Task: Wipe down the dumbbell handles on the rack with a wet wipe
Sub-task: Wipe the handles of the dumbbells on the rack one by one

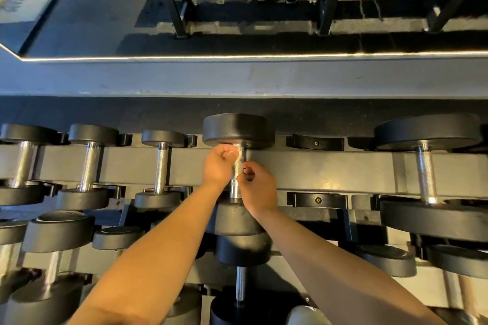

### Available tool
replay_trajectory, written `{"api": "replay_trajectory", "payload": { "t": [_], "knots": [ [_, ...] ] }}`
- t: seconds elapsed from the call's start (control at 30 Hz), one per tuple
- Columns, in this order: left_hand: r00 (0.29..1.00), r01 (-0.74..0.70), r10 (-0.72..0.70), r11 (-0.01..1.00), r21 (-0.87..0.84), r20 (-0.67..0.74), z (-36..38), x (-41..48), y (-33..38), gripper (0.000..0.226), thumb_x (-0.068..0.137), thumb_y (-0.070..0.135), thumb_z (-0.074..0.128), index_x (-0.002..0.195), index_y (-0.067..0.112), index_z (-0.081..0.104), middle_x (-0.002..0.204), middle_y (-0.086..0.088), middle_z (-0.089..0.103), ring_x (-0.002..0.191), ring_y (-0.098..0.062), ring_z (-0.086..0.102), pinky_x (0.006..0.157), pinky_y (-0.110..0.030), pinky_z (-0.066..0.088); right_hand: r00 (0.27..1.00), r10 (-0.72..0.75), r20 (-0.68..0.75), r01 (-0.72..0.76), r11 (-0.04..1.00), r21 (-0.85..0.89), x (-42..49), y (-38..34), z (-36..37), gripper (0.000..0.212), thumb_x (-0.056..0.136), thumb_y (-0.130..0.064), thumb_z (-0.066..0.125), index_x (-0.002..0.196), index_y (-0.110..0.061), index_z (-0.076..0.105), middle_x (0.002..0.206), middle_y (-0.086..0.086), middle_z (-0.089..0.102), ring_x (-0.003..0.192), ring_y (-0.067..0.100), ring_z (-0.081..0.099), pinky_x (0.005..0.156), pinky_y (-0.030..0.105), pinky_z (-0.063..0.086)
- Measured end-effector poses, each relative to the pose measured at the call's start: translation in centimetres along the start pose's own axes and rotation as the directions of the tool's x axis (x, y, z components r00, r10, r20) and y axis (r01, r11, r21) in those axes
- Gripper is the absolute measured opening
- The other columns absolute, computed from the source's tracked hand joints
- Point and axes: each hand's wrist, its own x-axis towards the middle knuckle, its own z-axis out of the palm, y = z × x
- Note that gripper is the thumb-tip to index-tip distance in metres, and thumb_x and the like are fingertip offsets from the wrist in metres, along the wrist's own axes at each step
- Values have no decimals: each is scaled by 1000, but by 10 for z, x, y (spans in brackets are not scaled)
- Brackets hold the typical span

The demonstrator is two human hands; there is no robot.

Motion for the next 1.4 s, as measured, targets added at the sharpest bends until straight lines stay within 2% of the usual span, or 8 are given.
{"api": "replay_trajectory", "payload": {
  "t": [0.27, 0.53, 0.67, 0.93, 1.17, 1.23, 1.3, 1.4],
  "knots": [
    [986, 18, -52, 978, 206, 161, -16, -19, -19, 24, 93, 6, 67, 86, 27, 73, 97, 3, 76, 96, -16, 70, 91, -33, 56, 1000, 6, 11, -6, 1000, -21, 1, 0, 2, 16, 94, -19, 63, 109, -24, 66, 97, -9, 64, 88, 7, 61, 82, 27, 55],
    [997, 5, -6, 1000, 9, 71, -11, -15, -5, 14, 95, 14, 68, 91, 27, 74, 97, 8, 73, 96, -7, 66, 82, -18, 51, 1000, 0, 4, 1, 1000, -20, 2, 3, 3, 11, 94, -19, 64, 101, -27, 68, 96, -7, 66, 88, 6, 61, 80, 21, 53],
    [986, 36, -59, 989, 146, 158, -12, -18, -10, 24, 93, 11, 70, 82, 32, 73, 92, 5, 75, 93, -15, 69, 89, -31, 56, 1000, -15, -6, 14, 1000, -24, 3, 5, 3, 8, 94, -18, 63, 94, -24, 68, 92, -7, 64, 85, 6, 60, 77, 22, 53],
    [970, 85, -170, 908, 410, 174, -19, -43, -6, 34, 89, -1, 57, 78, 22, 79, 76, 13, 70, 81, -6, 63, 82, -26, 51, 1000, 3, 3, -2, 994, -107, -1, 0, 1, 14, 94, -14, 62, 102, -22, 70, 101, -4, 68, 93, 12, 64, 81, 28, 56],
    [983, -164, 132, 942, 292, 126, -27, -83, -13, 26, 92, 13, 68, 81, 35, 75, 95, 6, 75, 90, -14, 69, 90, -37, 56, 999, -23, 29, 25, 996, -80, -37, -27, -27, 15, 98, -18, 58, 108, -20, 69, 104, -5, 69, 97, 12, 64, 86, 28, 53],
    [949, -314, 299, 927, 206, 98, -28, -97, -10, 15, 93, 7, 65, 95, 20, 73, 97, 9, 71, 88, -1, 65, 87, -29, 53, 997, -64, 31, 65, 997, -41, -55, -34, -37, 17, 100, -20, 56, 111, -21, 69, 105, -8, 69, 97, 8, 62, 87, 23, 49],
    [953, -302, 298, 951, 70, 62, -29, -117, -2, 17, 96, 7, 63, 96, 23, 70, 93, 14, 69, 86, 5, 65, 78, -15, 49, 998, -65, 20, 65, 998, 10, -74, -40, -43, 18, 102, -23, 54, 115, -23, 67, 106, -11, 67, 96, 2, 61, 88, 19, 46],
    [945, -317, 319, 948, -37, 69, -30, -145, -5, 23, 100, 9, 58, 104, 28, 72, 101, 13, 72, 96, -1, 67, 84, -15, 51, 997, -70, -22, 72, 992, 100, -101, -39, -43, 16, 102, -24, 53, 111, -26, 66, 103, -14, 67, 97, -2, 60, 88, 18, 47]
  ]
}}
